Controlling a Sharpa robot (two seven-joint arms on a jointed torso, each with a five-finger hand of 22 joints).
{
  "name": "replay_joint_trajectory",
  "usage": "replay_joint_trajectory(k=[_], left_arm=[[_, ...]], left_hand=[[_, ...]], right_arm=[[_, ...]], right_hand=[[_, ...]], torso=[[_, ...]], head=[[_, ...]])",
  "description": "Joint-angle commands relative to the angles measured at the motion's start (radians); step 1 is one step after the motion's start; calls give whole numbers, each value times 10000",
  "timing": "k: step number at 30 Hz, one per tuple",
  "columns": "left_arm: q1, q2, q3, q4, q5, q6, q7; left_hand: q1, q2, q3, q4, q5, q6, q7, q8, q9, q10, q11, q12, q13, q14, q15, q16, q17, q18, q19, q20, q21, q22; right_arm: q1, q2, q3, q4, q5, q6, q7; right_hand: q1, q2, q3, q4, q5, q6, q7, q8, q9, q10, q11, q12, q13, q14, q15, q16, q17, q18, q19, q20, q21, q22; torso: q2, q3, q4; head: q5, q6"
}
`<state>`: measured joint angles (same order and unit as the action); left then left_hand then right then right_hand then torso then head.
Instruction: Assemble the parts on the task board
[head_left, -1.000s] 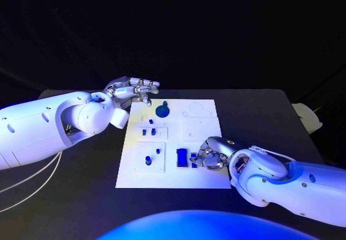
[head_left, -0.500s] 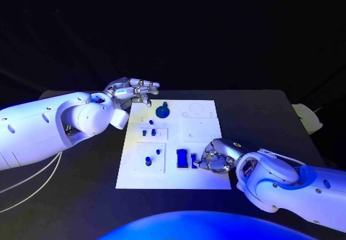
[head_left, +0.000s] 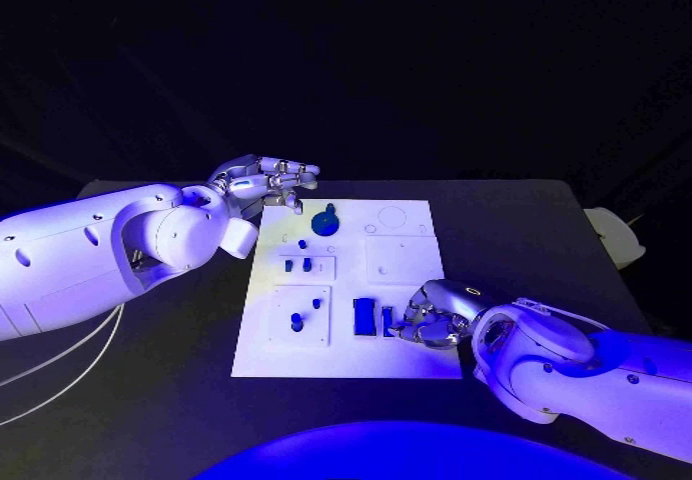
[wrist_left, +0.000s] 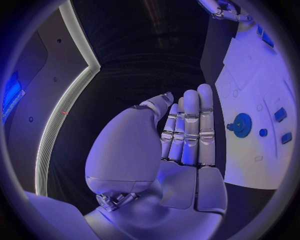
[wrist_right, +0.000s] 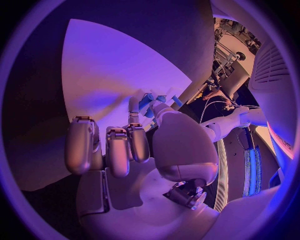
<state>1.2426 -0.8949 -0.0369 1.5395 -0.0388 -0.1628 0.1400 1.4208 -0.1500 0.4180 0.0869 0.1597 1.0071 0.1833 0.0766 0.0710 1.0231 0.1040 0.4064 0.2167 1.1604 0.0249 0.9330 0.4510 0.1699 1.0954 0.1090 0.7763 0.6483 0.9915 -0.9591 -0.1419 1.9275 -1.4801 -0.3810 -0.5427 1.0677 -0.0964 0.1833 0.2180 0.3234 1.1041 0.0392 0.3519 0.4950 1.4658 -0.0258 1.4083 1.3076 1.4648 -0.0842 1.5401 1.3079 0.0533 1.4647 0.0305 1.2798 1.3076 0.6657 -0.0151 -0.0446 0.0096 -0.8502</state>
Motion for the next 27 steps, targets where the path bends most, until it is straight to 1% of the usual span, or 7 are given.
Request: replay_joint_trajectory(k=[1, 10, 16, 21, 24, 25, 27], left_arm=[[2, 14, 4, 13, -49, 198, 50], [2, 6, 4, 16, -49, 195, 50], [2, 7, 4, 16, -49, 197, 44], [2, 3, 4, 17, -49, 201, 45], [2, -1, 4, 16, -49, 200, 48], [2, -2, 4, 15, -49, 198, 50], [2, -1, 4, 2, -49, 200, 59]], left_hand=[[-76, 35, -57, 10, -17, -69, -11, 48, 12, -63, 16, 63, -10, -51, 11, -48, -15, 148, 21, 41, -31, -11], [-76, 35, -57, 10, -17, -69, -11, 48, 12, -63, 16, 63, -10, -51, 11, -48, -15, 148, 21, 41, -31, -11], [-76, 35, -57, 10, -17, -69, -11, 48, 12, -63, 16, 63, -10, -51, 11, -48, -15, 148, 21, 41, -31, -11], [-83, 39, -65, 19, -19, -77, -7, 52, 12, -72, 21, 72, -13, -59, 16, -52, -19, 147, 21, 43, -42, -17], [-83, 39, -65, 19, -19, -77, -7, 52, 12, -72, 21, 72, -13, -59, 16, -52, -19, 147, 21, 43, -42, -17], [-83, 39, -65, 19, -19, -77, -7, 52, 12, -72, 21, 72, -13, -59, 16, -52, -19, 147, 21, 43, -42, -17], [-83, 39, -65, 19, -19, -77, -7, 52, 12, -72, 21, 72, -13, -59, 16, -52, -19, 147, 21, 43, -42, -17]], right_arm=[[-23, 49, 3, -57, 19, 232, 25], [-50, 222, 4, -273, -153, 47, -99], [-51, 333, 6, -387, -201, -28, -110], [-50, 319, 8, -340, -262, -175, -64], [-28, 202, 20, -231, -189, -467, 137], [0, 137, 28, -182, -69, -640, 320], [118, 2, 42, -124, 389, -1002, 962]], right_hand=[[137, 3, -68, -6, -48, 6, -26, 47, 11, 302, -64, 56, 1582, 964, -60, 56, 2187, -17, 263, -81, 22, 1951], [262, 112, -116, -41, -78, 15, -36, 70, 30, 320, -72, 92, 1608, 968, -66, 66, 2205, -23, 273, -86, 57, 1959], [264, 119, -117, -40, -79, 16, -36, 71, 31, 322, -73, 94, 1609, 968, -66, 67, 2206, -24, 275, -86, 61, 1960], [272, 139, -125, -38, -83, 20, -37, 75, 34, 323, -75, 95, 1610, 967, -67, 64, 2202, -22, 272, -87, 50, 1958], [246, 134, -193, -10, -97, 9, -28, 76, 38, 315, -71, 77, 1599, 964, -67, 57, 2189, -18, 266, -88, 28, 1952], [238, 134, -214, 1, -95, 0, -25, 73, 38, 309, -69, 65, 1591, 963, -66, 54, 2183, -15, 262, -88, 12, 1948], [227, 128, -303, 37, -36, -101, 9, 20, 21, 254, -44, -40, 1525, 939, -51, -8, 2077, 20, 201, -82, -196, 1899]], torso=[[1, -8, -2], [3, 4, -4], [-3, -3, -5], [-11, -9, -8], [-14, -9, -9], [-17, -16, -11], [-30, -22, -17]], head=[[14, -28], [13, -29], [-2, -26], [-16, -1], [-17, 0], [-28, 28], [-50, 69]])
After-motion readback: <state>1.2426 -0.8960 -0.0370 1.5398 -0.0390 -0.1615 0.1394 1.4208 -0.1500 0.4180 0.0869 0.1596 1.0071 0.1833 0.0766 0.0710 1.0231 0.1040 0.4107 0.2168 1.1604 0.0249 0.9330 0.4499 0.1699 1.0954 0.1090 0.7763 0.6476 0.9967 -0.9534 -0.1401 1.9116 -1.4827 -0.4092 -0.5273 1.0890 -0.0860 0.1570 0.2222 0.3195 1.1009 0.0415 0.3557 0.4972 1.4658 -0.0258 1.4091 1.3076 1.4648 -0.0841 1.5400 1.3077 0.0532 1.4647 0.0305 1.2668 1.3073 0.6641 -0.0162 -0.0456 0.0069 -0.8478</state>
